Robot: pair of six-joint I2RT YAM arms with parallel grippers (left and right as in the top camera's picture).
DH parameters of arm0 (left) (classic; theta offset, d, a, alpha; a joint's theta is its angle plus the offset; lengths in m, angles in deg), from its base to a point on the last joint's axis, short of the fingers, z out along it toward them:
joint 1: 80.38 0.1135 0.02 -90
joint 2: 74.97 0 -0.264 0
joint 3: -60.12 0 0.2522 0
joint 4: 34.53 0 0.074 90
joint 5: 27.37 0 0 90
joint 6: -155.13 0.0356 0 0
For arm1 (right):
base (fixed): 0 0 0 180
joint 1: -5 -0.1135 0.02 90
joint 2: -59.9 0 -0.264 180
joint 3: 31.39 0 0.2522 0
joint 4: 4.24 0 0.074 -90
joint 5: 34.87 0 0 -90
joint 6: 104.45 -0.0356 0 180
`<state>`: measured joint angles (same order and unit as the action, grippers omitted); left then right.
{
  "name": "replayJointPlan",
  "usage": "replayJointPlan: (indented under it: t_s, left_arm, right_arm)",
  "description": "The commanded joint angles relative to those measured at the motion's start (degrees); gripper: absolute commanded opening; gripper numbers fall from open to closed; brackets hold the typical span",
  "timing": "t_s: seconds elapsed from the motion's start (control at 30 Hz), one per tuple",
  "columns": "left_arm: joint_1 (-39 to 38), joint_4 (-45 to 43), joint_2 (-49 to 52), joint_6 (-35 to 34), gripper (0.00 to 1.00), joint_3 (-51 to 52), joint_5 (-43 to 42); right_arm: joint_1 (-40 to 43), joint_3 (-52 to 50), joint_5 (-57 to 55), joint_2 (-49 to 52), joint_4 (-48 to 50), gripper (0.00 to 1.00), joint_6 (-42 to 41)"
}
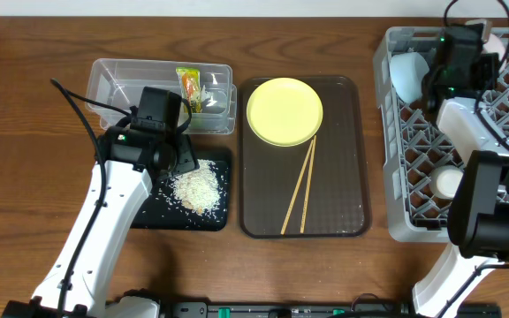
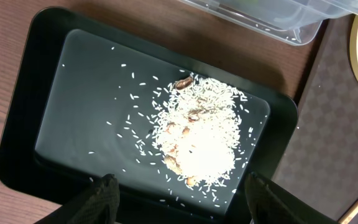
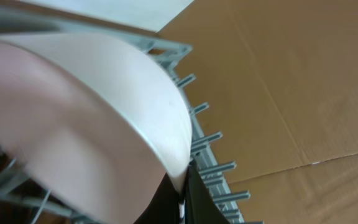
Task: Sort waste into correct bins and load items into the dishwasher rack
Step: 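Carry the pink bowl into the dish rack and release, then reach the right gripper to the yellow plate rim and grasp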
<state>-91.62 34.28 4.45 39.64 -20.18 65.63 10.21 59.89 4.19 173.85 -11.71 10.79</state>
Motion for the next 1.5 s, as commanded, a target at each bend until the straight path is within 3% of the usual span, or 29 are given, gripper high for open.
replayJointPlan:
  t_s: [0.0,0.13,0.27,0.37,0.57,0.63,0.73,0.9,1.2,1.37,1.47]
  left_arm:
    - [0.35,-0.04,0.0,-0.13,0.68,-0.33,0.66]
    - [0.35,-0.04,0.0,-0.15,0.68,-0.33,0.66]
    - [0.35,0.0,0.0,-0.13,0.68,-0.33,0.46]
    - [0.35,-0.04,0.02,-0.13,0.68,-0.33,0.46]
    - [0.35,-0.04,0.0,-0.13,0.68,-0.33,0.46]
    - [0.35,-0.04,0.0,-0.13,0.68,-0.33,0.46]
    - [0.35,-0.04,0.0,-0.13,0.68,-0.33,0.46]
    - [0.35,-0.04,0.0,-0.13,0.68,-0.33,0.46]
    - [0.35,-0.04,0.0,-0.13,0.68,-0.33,0.46]
    - [0.35,-0.04,0.0,-0.13,0.68,-0.33,0.46]
    - [0.35,-0.04,0.0,-0.13,0.68,-0.33,0.46]
  right_arm:
    - [-2.27,0.02,-0.13,0.5,-5.4,0.01,-2.6]
    - [-3.82,0.04,-0.04,-0.92,-12.74,0.04,-11.98]
    - [-5.11,0.04,4.37,-5.33,-19.65,0.28,-19.39]
    - [-6.71,0.04,11.52,-10.4,-24.39,0.47,-19.41]
    - [-11.74,0.04,36.74,-19.43,-31.17,0.58,-21.79]
    - [-13.66,0.04,49.29,-20.46,-32.37,0.58,-25.83]
    - [-16.41,-0.24,59.36,-19.5,-32.89,0.58,-30.93]
    - [-20.9,-1.05,56.52,-14.12,-33.05,0.5,-39.74]
    - [-24.74,-1.07,51.17,-0.98,-32.35,0.47,-50.21]
    - [-25.11,-1.07,51.17,3.41,-30.25,0.35,-53.13]
    - [-25.11,-1.07,51.15,3.72,-28.0,0.17,-53.09]
